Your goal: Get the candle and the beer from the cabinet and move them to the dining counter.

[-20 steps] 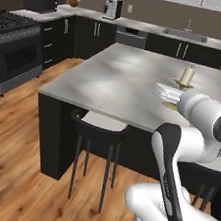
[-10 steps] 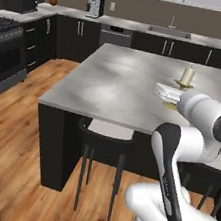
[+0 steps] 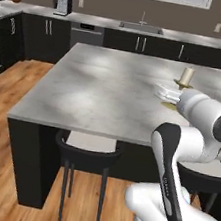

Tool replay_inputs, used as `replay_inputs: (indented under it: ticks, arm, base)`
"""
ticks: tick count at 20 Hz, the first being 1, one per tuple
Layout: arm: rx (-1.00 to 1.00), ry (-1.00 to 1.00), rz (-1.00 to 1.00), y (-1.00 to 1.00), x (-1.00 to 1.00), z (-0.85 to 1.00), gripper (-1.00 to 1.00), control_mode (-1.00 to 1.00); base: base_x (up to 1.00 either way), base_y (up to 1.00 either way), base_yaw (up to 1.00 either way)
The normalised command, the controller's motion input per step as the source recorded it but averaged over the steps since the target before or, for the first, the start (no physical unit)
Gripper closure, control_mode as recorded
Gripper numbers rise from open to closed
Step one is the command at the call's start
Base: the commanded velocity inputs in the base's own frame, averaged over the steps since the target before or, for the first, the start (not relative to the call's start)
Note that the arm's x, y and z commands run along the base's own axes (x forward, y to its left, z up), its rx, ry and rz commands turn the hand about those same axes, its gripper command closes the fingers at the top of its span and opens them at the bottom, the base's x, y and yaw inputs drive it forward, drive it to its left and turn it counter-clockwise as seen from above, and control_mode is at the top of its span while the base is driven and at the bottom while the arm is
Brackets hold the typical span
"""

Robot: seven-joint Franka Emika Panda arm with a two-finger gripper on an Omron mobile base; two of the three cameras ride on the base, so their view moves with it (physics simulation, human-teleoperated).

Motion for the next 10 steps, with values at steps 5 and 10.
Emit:
replay_inputs:
  ticks: [5, 10]
  arm:
    - [0.00, 0.00, 0.00, 0.00, 0.00, 0.00, 1.00, 1.00]
    - [0.00, 0.00, 0.00, 0.00, 0.00, 0.00, 1.00, 1.00]
  base:
    - [0.53, 0.04, -0.33]
    - [0.63, 0.12, -0.18]
